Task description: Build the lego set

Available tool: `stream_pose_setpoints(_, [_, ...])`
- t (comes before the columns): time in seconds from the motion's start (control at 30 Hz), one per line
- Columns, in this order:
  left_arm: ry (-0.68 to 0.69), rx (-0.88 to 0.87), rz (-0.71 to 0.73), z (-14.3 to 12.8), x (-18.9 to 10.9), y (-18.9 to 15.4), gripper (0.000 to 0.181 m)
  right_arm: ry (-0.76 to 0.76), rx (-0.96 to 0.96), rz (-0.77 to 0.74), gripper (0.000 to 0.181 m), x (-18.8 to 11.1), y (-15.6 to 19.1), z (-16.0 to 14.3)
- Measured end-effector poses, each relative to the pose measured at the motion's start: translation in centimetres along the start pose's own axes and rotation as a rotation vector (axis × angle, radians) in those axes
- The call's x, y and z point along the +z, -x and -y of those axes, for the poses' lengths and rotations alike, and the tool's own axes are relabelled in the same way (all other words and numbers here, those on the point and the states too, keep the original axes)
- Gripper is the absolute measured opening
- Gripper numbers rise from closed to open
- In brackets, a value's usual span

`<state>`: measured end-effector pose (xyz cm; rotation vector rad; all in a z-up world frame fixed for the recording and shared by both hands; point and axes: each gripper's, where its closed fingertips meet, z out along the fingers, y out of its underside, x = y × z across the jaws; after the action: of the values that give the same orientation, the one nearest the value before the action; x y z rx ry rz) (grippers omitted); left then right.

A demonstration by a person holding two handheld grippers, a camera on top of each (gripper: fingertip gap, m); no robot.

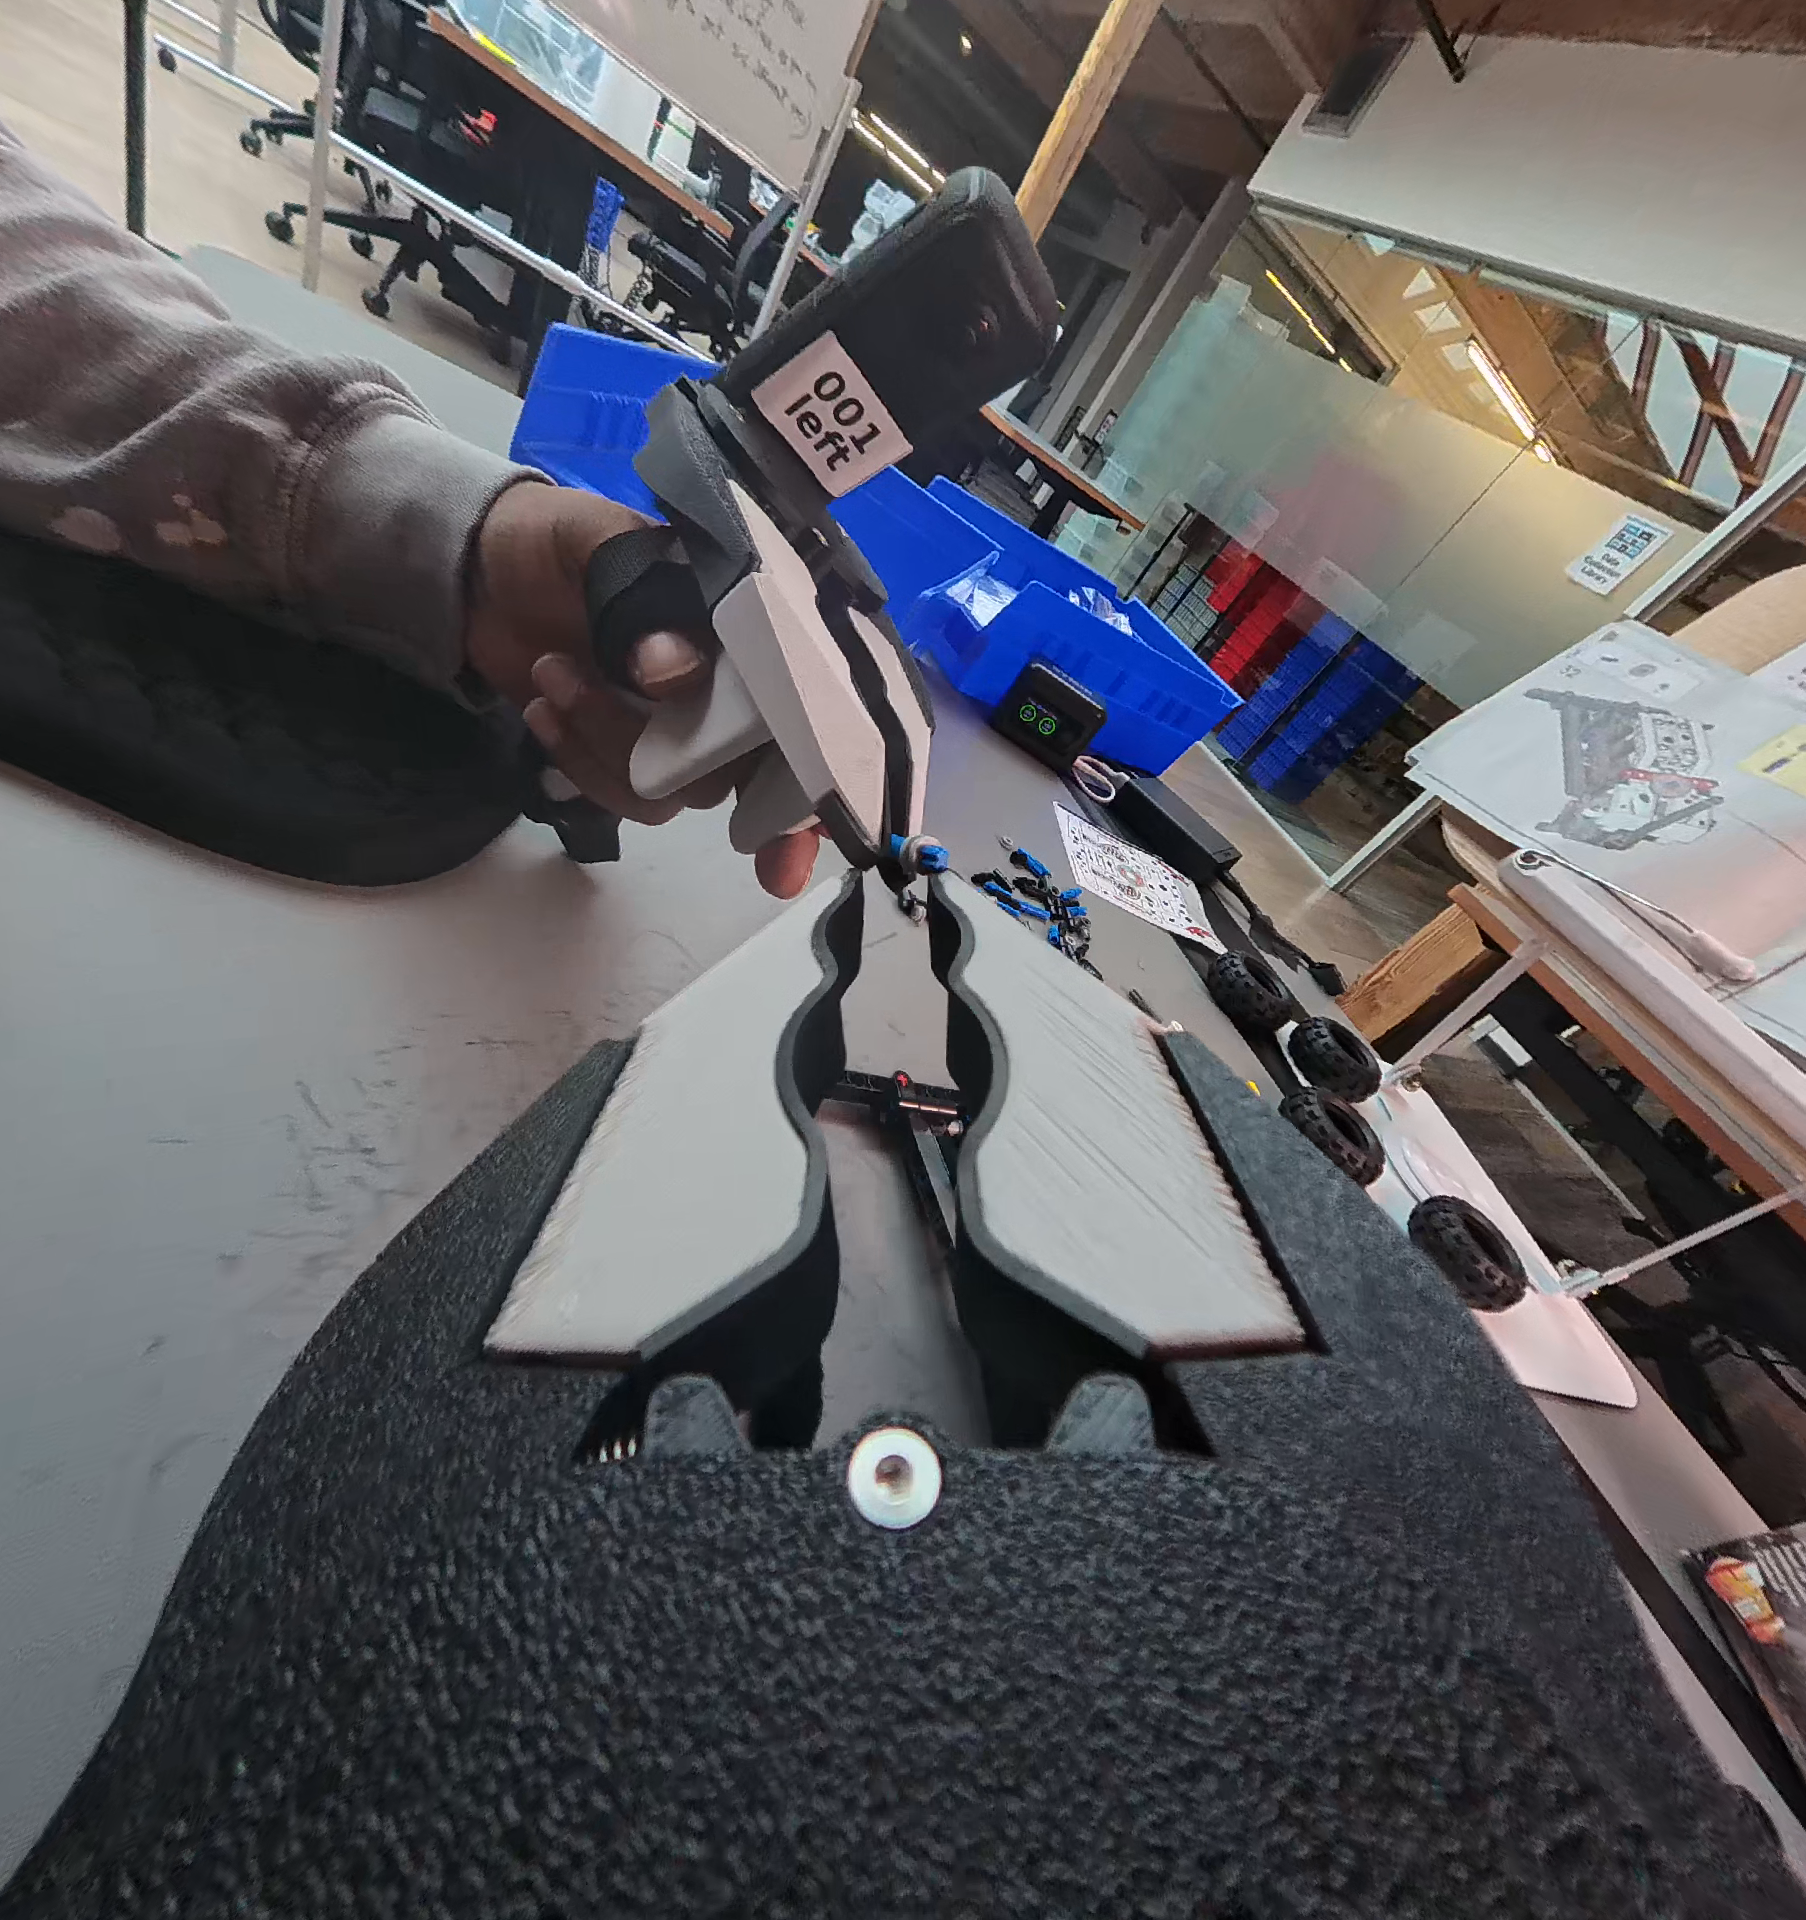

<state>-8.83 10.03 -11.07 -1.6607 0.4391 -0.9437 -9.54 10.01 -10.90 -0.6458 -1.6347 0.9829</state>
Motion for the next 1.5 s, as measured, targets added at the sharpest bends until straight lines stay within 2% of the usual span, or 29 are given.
stream_pose_setpoints(0.13, [-0.007, -0.006, -0.025, 0.1, 0.0, -0.4, 0.004, -0.009, -0.02, 0.003, 0.012, -0.1, 0.1, 0.4])
stream_pose_setpoints(0.23, [-0.011, 0.001, -0.044, 0.2, 0.1, -0.8, 0.004, -0.019, -0.026, -0.012, 0.0, -0.4, -0.2, 0.7])
stream_pose_setpoints(0.47, [-0.021, 0.0, -0.064, 0.4, 0.0, -1.2, 0.004, -0.028, -0.009, -0.01, 0.0, -0.4, -0.2, 0.8])
stream_pose_setpoints(0.53, [-0.02, 0.002, -0.063, 0.4, 0.0, -1.1, 0.004, -0.034, 0.002, 0.013, 0.012, -0.3, 0.2, 0.9])
stream_pose_setpoints(0.63, [-0.018, 0.005, -0.076, 0.3, 0.0, -1.3, 0.004, -0.037, 0.001, 0.034, 0.014, -0.3, 0.6, 1.0])
stream_pose_setpoints(0.8, [-0.006, 0.005, -0.109, 0.1, 0.2, -1.9, 0.004, -0.035, -0.031, 0.038, 0.005, -0.3, 1.0, 1.1])
stream_pose_setpoints(1.5, [0.053, -0.007, -0.067, -0.9, 0.3, -1.0, 0.004, 0.025, 0.008, 0.079, 0.003, -0.2, 1.2, -0.2])
